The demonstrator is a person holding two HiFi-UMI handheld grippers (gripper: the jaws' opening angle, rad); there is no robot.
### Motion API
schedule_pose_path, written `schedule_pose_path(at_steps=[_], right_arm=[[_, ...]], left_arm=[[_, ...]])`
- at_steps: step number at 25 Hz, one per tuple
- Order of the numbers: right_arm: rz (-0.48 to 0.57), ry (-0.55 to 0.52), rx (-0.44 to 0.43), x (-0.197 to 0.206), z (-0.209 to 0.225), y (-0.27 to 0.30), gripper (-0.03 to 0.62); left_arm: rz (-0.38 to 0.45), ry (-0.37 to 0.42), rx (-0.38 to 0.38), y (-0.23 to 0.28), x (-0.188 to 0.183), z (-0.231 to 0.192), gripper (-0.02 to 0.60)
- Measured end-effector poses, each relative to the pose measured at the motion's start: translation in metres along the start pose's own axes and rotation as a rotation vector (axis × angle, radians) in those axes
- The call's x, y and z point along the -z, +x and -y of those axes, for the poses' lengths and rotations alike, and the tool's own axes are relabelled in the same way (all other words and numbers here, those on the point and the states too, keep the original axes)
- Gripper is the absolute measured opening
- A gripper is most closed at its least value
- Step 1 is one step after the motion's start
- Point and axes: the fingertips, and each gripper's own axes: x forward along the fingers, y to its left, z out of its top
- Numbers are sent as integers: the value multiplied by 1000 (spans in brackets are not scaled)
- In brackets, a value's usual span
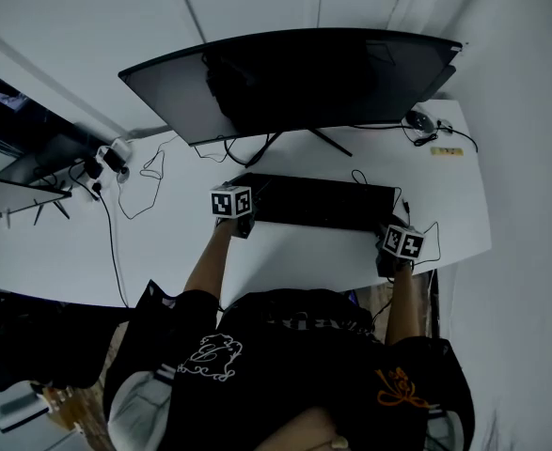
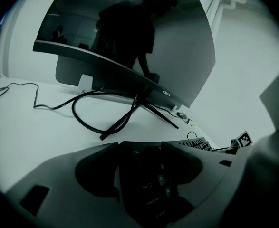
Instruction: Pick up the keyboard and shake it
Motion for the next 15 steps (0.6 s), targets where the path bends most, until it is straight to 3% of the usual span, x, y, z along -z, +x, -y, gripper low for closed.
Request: schedule_pose_path(at_steps=[5, 9, 15], right_arm=[[43, 21, 22, -3, -1, -3, 319], [148, 94, 47, -13, -5, -24, 304], [299, 60, -55, -39, -46, -60, 253]], left_arm=[[2, 56, -25, -3, -3, -3, 279], [38, 109, -13, -20, -14, 6, 279], [149, 182, 77, -65, -40, 45, 276]])
